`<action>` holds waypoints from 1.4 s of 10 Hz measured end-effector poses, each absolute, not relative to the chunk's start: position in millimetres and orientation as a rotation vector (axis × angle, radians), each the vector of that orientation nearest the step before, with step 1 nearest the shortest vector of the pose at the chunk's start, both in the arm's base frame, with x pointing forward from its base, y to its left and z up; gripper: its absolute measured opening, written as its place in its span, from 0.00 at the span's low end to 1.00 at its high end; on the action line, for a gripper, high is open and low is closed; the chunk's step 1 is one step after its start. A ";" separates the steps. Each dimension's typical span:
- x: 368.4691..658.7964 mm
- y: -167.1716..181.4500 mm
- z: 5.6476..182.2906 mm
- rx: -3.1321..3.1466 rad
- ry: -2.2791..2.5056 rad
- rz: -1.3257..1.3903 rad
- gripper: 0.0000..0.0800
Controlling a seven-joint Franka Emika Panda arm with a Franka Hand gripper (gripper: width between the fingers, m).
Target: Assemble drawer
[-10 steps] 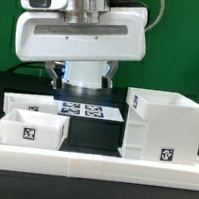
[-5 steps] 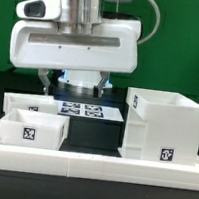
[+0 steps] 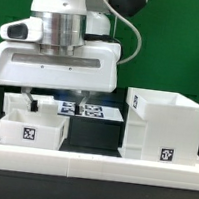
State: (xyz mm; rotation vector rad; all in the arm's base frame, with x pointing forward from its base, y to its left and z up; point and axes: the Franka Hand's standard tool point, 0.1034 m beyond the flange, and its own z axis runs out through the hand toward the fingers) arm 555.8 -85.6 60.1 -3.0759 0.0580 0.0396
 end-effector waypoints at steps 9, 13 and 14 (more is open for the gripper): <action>535.4 -79.8 24.5 -3.098 0.073 0.014 0.81; 528.4 -81.1 8.2 -3.112 0.072 0.008 0.81; 527.9 -81.4 7.9 -3.112 0.073 0.009 0.81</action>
Offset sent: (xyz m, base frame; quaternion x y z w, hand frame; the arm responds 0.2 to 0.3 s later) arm 0.0046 0.0015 0.0038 0.0461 0.0025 0.0345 0.9983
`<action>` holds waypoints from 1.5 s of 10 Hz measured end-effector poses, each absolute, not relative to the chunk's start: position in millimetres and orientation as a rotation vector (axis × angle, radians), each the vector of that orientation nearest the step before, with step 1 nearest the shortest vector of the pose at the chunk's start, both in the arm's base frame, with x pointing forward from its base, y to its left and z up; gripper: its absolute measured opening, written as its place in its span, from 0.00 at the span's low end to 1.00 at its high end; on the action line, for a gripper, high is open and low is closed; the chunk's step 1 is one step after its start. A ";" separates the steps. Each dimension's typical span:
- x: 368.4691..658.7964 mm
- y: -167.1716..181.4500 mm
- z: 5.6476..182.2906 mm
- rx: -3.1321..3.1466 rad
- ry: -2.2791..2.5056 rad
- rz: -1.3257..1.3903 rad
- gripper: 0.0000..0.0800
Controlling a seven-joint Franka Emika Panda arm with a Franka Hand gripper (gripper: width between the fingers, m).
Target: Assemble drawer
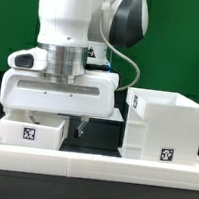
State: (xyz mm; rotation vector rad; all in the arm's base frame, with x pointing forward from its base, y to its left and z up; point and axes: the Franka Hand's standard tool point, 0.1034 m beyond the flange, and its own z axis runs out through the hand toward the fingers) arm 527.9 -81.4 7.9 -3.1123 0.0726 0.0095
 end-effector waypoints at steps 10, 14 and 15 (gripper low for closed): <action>528.2 -82.1 8.0 -3.113 0.068 0.009 0.05; 528.8 -82.9 10.6 -3.113 -0.118 0.003 0.05; 530.2 -80.9 12.8 -3.110 -0.272 -0.001 0.05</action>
Offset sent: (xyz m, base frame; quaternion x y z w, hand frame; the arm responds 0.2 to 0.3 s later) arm -0.0028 0.0010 -0.0012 -0.0004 0.0002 -0.0024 1.0000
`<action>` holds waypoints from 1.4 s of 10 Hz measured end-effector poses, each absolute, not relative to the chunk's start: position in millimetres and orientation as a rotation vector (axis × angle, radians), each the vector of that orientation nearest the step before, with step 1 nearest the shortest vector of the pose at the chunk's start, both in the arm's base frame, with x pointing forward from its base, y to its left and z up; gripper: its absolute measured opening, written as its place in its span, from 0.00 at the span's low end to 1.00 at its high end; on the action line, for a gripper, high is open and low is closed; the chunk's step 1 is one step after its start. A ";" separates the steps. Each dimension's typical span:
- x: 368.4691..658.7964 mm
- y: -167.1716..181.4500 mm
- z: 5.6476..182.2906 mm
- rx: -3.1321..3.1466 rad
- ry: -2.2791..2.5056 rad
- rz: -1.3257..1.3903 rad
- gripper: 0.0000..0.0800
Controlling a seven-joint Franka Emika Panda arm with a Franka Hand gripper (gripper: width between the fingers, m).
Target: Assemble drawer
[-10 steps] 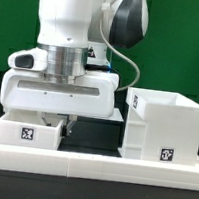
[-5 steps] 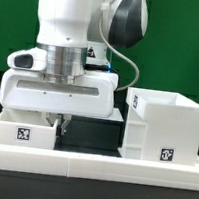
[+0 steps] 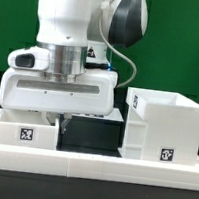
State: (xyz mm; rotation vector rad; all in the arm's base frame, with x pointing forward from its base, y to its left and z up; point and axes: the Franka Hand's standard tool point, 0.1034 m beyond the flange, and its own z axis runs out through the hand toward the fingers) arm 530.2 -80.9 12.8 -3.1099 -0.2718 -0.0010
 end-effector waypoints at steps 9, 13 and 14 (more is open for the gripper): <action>532.7 -77.5 14.0 -2.986 -0.931 0.041 0.05; 533.6 -80.6 14.7 -2.855 -1.294 0.045 0.05; 533.6 -80.6 14.7 -2.797 -1.423 0.051 0.05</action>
Offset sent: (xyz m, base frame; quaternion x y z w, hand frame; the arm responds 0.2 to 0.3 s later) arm 0.0000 0.0000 0.0000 0.0000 0.0000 0.0000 1.0000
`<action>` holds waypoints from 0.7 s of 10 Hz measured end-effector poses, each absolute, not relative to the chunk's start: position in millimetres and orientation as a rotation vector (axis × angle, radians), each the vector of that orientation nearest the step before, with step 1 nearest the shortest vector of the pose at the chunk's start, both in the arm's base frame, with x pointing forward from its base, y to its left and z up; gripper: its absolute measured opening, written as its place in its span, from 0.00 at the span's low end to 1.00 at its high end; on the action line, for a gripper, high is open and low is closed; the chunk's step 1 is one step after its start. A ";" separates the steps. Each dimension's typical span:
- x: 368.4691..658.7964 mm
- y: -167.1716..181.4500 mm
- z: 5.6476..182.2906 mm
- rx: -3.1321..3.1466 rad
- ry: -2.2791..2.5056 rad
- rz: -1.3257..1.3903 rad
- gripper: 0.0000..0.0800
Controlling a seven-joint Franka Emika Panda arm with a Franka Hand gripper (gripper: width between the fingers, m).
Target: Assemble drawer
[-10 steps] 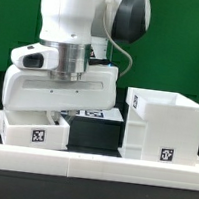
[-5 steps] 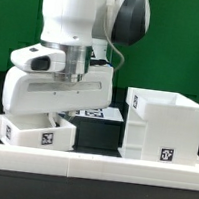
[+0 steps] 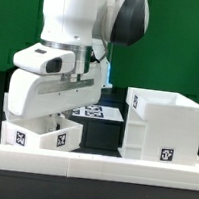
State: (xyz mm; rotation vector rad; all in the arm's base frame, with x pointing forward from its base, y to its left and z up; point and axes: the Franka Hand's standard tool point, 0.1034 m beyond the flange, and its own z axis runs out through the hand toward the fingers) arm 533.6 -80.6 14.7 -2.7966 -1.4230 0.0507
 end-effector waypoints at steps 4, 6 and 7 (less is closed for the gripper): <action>534.4 -83.7 16.5 -2.583 -1.836 0.027 0.05; 532.8 -86.1 14.8 -2.456 -2.010 0.055 0.05; 533.0 -85.7 14.8 -2.386 -2.097 0.066 0.05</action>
Offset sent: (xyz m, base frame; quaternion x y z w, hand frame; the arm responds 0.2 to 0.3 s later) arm -0.0059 -0.0129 0.0128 -0.0711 0.0452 -0.1177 0.9895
